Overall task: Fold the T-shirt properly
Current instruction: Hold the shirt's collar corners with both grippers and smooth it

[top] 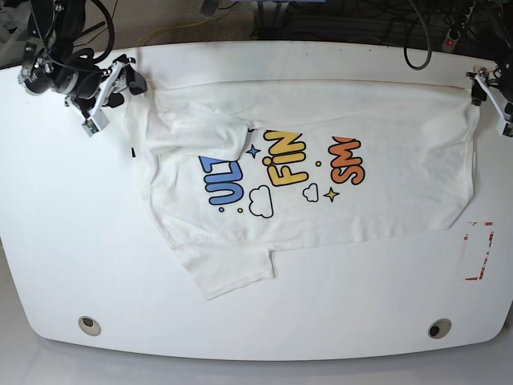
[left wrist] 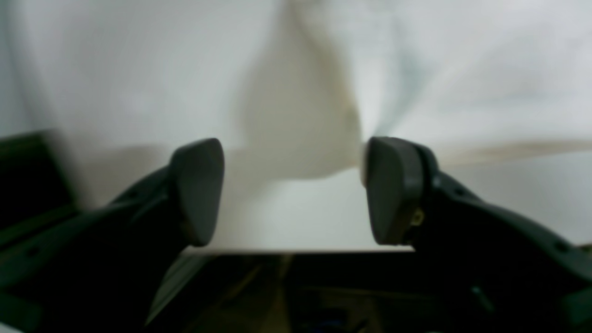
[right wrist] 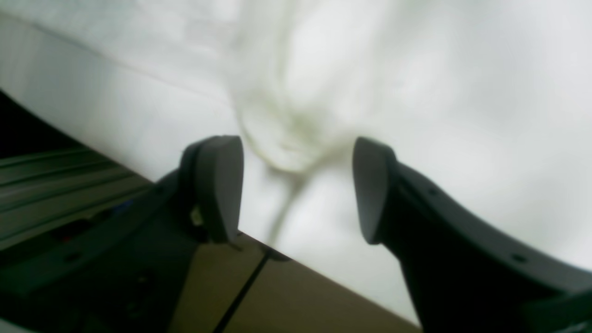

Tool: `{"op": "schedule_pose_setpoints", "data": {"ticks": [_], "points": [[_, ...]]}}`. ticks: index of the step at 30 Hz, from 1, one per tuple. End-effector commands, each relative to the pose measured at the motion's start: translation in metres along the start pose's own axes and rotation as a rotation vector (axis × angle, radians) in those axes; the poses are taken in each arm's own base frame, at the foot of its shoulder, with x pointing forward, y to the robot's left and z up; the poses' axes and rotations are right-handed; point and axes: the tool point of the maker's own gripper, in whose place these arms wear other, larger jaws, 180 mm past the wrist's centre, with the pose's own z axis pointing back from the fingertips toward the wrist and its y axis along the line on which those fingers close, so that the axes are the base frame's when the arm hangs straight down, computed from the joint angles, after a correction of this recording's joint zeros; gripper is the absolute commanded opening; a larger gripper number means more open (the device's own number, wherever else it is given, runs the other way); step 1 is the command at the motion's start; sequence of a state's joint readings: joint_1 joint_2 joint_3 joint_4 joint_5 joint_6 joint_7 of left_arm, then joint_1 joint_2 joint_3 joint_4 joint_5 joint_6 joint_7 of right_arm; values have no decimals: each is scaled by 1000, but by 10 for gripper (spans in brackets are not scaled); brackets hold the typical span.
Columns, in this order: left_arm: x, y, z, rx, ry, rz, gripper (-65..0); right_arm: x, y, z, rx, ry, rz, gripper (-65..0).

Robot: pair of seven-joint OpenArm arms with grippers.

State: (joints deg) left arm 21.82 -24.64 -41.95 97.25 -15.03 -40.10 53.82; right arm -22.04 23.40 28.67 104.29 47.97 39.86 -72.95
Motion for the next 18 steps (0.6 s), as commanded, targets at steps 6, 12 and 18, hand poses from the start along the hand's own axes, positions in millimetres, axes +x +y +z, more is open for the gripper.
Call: {"op": "schedule_pose_setpoints", "data": {"ticks": [6,12,18], "points": [[50,-6,25,12,-177,-32,-251,38,11,20,-41,-146,56,-285],[64,-36,16,-85,-210,-60,-253,48,48,1,60,-209,20,-285],[36,-50,-13,-112,-91,-51,-253,51,79,-19,150,-233,-16,-285]]}}
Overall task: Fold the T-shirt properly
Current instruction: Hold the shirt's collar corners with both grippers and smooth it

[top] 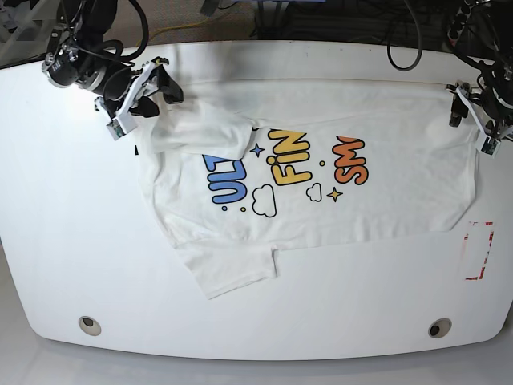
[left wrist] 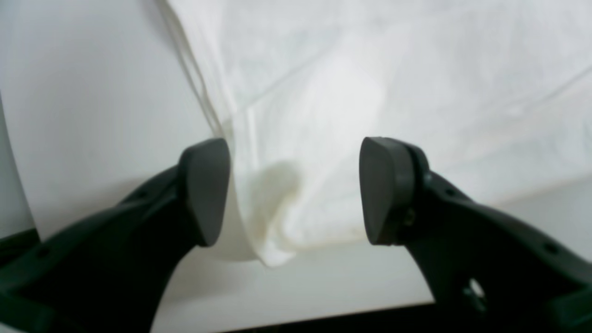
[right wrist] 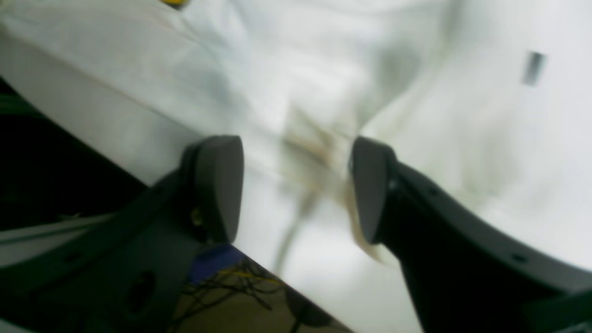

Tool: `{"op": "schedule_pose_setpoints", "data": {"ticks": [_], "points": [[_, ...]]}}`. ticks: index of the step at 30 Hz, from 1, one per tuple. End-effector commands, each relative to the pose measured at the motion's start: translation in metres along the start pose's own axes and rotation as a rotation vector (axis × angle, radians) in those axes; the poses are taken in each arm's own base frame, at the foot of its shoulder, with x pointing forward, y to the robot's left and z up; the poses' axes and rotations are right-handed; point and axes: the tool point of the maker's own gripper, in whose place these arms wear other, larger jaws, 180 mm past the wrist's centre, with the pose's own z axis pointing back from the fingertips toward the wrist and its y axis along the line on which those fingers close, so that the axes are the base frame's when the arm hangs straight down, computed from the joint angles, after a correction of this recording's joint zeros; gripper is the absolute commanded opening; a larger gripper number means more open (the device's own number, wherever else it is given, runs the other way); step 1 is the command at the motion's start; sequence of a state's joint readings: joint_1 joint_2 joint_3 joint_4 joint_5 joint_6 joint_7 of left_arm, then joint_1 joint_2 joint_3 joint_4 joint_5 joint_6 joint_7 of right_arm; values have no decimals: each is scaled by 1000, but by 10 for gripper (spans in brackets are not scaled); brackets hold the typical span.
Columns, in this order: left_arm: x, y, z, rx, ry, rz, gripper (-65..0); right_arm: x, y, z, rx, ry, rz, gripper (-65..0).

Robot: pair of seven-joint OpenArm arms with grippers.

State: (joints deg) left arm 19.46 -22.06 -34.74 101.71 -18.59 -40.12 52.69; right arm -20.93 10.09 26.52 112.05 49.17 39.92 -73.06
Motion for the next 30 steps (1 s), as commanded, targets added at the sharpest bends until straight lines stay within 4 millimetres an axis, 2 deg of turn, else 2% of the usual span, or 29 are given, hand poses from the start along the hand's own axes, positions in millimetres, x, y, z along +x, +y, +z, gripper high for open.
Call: {"op": "schedule_pose_setpoints", "data": {"ticks": [1,3,8,10,14,16,18,24,27,30], "points": [[-23,5,-11,21,83,22,-253,6,4,-5,11,-33,-7,-285],[-29,10,-19,36,115,35,-253,8,-1,-10,-7,-27,-10,-285],[-61,16,-37,31,223,89,-253,-14,-36,-24,-105,84,-46,-285],[-61,17,-42,25,214,105,-253,-21,-52,-26,-153,113,-55,-285],[-57,17,-44,24,183,106,-253,-24,-82,-10,-262,136,-32,-285],[-54,12,-47,9,176,87,-253,-22,-89,-3,-288,130,-29,-285],[-50,11,-49,-2,183,46,-253,-13,-101,13,-339,113,-7,-285],[-52,4,-49,-22,193,23,-253,14,-97,36,-403,80,85,-285],[-51,4,-49,-22,191,23,-253,22,-93,38,-410,68,111,-285],[-38,5,-45,-14,153,12,-253,31,-93,35,-413,46,108,-285]]}}
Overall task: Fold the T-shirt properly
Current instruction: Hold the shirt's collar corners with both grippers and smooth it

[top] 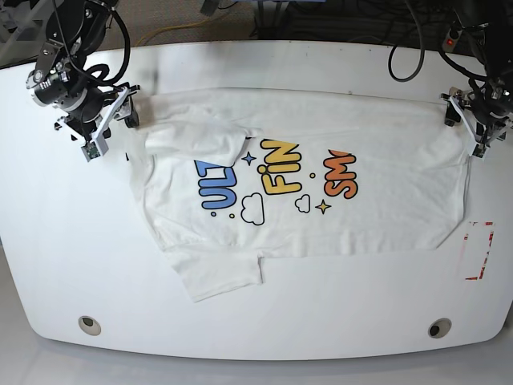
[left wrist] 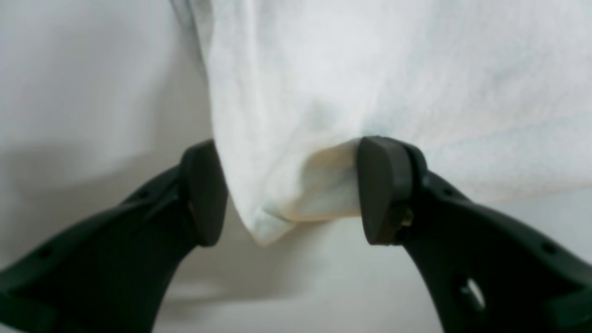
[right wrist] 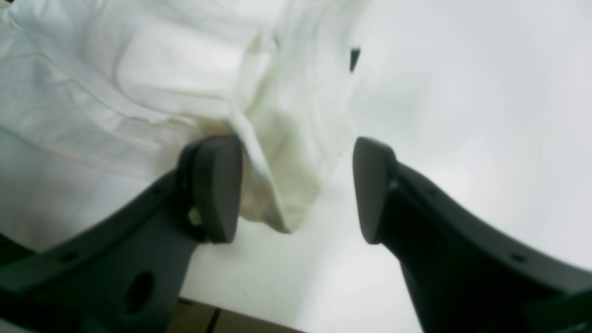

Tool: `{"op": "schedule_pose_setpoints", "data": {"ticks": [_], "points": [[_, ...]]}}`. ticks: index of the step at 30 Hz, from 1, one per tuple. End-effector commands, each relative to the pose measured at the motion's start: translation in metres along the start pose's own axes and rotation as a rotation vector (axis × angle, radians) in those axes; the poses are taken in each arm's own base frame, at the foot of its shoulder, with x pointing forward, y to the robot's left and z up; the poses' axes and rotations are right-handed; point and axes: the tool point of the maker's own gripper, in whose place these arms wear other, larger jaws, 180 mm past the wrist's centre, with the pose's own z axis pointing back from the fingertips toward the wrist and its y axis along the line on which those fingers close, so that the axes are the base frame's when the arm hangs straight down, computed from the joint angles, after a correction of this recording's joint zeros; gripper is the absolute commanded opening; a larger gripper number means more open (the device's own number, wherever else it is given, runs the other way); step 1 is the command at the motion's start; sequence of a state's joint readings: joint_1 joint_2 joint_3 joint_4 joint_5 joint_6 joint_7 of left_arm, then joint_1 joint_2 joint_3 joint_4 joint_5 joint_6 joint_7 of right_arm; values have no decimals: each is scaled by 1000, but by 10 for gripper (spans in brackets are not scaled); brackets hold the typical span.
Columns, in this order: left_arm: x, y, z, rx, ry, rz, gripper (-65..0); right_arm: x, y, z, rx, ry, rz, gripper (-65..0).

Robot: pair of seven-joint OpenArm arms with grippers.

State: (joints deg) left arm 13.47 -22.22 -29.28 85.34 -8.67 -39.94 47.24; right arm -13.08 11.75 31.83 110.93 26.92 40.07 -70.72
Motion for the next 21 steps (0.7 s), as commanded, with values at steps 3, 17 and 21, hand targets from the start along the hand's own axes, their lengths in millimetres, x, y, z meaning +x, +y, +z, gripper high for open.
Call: {"op": "schedule_pose_setpoints", "data": {"ticks": [3,17,21], "points": [[17,9,20,31,-61,-12,-253,23,-6,2,-19,-66,6,-285],[23,-3,32,29,-102,26,-253,-15,21,-21,86,52,-3,-285],[13,-5,26,44,-64,24,-253,-37,22,-36,125,102,-66,-285]]}}
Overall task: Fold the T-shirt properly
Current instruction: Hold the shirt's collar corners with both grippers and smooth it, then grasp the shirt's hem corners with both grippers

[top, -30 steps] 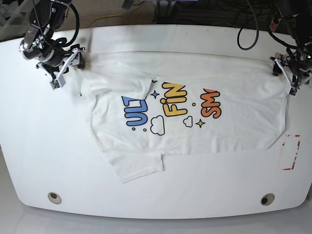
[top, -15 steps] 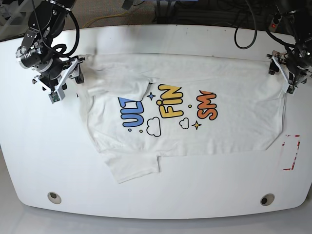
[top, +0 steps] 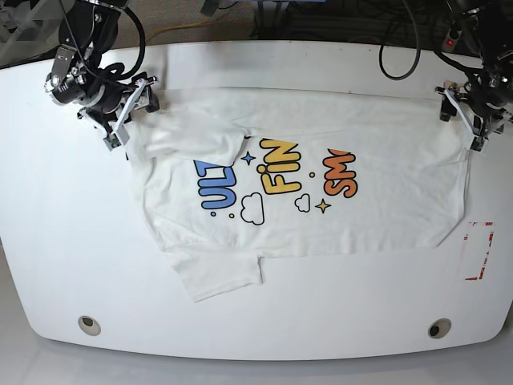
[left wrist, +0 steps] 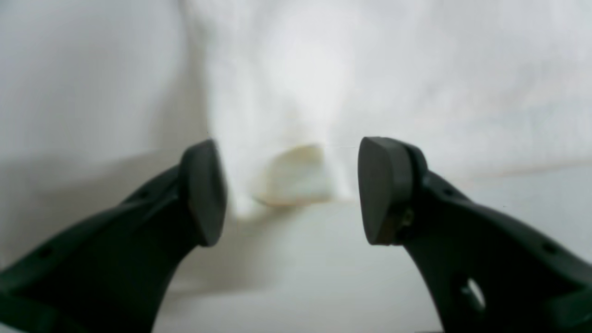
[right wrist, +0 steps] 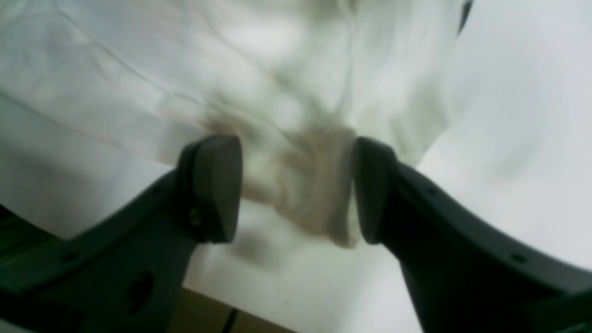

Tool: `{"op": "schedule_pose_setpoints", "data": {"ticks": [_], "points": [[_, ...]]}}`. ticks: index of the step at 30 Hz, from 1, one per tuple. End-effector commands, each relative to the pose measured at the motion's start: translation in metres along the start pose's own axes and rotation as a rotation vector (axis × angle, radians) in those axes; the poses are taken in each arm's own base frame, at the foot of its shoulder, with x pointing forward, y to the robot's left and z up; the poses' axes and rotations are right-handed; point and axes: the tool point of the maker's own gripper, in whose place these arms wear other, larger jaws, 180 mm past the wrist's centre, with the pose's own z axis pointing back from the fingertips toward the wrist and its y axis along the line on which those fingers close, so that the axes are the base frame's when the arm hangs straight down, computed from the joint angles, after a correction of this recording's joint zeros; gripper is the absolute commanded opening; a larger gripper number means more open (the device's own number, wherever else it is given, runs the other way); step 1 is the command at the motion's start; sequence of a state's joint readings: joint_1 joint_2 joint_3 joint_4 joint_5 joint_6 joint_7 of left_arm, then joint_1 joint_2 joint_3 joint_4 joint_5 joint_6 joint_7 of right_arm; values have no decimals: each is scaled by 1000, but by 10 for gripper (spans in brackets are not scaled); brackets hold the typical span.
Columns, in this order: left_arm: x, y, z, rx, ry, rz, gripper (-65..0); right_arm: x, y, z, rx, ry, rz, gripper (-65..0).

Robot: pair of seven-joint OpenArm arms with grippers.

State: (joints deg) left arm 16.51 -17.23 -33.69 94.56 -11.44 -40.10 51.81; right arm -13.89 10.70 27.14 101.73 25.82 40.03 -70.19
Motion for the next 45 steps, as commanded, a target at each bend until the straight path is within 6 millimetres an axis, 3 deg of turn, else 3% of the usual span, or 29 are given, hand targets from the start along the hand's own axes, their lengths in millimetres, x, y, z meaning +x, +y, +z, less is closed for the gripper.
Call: {"op": "schedule_pose_setpoints", "data": {"ticks": [1,6,12,17,25,33,36,45], "points": [[5,7,2,23,-18,-7,-253,2,-8,-3,6,-32,-23,-285],[-11,1,-7,5,13,22,-253,-14,-7,-9,23,-24,-53,-285],[-54,1,-15,11,146,31,-253,-42,-8,-4,22,39,-53,-285],[-79,-8,-5,2,195,11,-253,-65,-13,6,7,97,-39,-287],[-104,-25,23,20,220,18,-253,-75,-4,27,-23,112,28,-287],[-96,-12,45,90,191,-2,-251,-57,-12,55,-103,70,76,-287],[-78,-6,51,123,128,18,-251,-45,-18,61,-133,36,81,-287],[-11,13,62,152,-121,106,-250,29,-28,62,-137,-145,105,-287]]}}
